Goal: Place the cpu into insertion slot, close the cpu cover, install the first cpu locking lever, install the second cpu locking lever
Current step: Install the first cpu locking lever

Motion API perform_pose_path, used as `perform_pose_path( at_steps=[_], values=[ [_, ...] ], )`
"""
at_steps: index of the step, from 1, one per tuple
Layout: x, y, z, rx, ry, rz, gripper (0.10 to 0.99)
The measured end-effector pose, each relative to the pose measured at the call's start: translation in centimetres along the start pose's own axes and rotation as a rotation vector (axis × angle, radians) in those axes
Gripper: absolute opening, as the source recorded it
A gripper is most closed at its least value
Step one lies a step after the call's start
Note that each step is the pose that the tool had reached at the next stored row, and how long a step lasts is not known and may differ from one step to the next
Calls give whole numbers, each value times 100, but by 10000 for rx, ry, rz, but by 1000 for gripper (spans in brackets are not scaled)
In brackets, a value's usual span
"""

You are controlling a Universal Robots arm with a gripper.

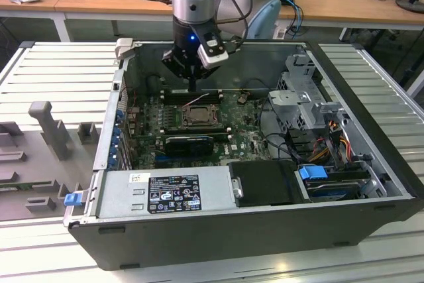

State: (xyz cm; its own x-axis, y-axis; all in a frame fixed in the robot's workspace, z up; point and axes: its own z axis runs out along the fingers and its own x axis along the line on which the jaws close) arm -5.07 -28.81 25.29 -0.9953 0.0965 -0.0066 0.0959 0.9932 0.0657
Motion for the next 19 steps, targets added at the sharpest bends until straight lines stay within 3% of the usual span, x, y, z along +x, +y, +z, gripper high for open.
perform_pose_path(
  at_steps=[2, 4, 10, 12, 19],
  values=[
    [-3, -2, 2, -297, 27, 4, 106],
    [-13, -7, 35, -405, 38, 0, 106],
    [-78, -8, 146, -360, 70, -406, 106],
    [-195, 5, 268, -360, 102, -795, 106],
    [-275, 9, 356, -348, 100, -954, 106]
  ],
)
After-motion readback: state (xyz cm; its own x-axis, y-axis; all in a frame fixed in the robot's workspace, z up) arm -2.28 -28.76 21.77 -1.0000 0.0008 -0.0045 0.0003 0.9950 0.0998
